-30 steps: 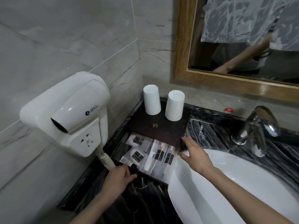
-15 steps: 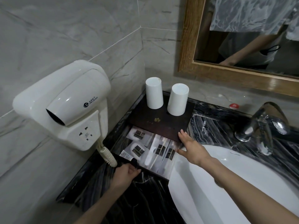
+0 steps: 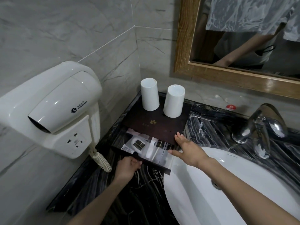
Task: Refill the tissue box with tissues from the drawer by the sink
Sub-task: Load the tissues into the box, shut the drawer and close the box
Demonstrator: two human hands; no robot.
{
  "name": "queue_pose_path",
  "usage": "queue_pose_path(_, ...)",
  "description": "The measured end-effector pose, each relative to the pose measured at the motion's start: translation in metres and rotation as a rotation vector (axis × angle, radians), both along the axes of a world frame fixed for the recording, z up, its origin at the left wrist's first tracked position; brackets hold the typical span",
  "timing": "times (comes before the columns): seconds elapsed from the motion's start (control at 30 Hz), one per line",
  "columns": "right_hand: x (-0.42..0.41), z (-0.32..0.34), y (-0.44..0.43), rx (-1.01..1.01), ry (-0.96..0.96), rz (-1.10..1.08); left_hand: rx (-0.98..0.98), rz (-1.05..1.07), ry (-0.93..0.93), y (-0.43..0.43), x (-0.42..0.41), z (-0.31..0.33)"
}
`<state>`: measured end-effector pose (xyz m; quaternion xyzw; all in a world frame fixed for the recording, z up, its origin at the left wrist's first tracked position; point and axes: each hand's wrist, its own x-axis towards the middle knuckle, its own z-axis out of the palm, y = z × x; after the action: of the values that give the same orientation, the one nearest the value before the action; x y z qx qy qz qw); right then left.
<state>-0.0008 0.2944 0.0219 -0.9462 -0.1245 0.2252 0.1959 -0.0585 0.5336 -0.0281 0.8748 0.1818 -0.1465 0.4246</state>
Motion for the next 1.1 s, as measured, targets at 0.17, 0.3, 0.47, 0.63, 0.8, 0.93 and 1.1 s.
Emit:
queue_pose_path(0.17,0.002,-0.002,-0.001,-0.027,-0.018,0.027,0.005,0.001,0.008,-0.010,0.025,0.002)
queue_pose_path(0.3,0.001,-0.006,-0.001,-0.093,-0.086,0.064,0.010,-0.003,0.014,-0.013,0.042,0.001)
queue_pose_path(0.47,0.003,-0.006,-0.002,-0.082,-0.125,0.052,0.017,0.005,0.004,-0.020,0.059,0.001)
queue_pose_path(0.63,0.007,-0.003,-0.002,-0.077,-0.109,0.041,-0.001,0.022,0.005,-0.027,0.080,0.001)
queue_pose_path(0.8,0.003,-0.008,-0.002,-0.122,-0.169,0.057,-0.012,0.008,0.011,-0.027,0.089,0.001)
queue_pose_path(0.93,0.000,-0.010,-0.002,-0.097,-0.202,0.042,-0.006,0.010,0.010,-0.027,0.090,-0.001)
queue_pose_path(1.1,-0.001,-0.012,-0.004,-0.097,-0.206,0.049,-0.022,0.021,0.033,-0.028,0.089,-0.001)
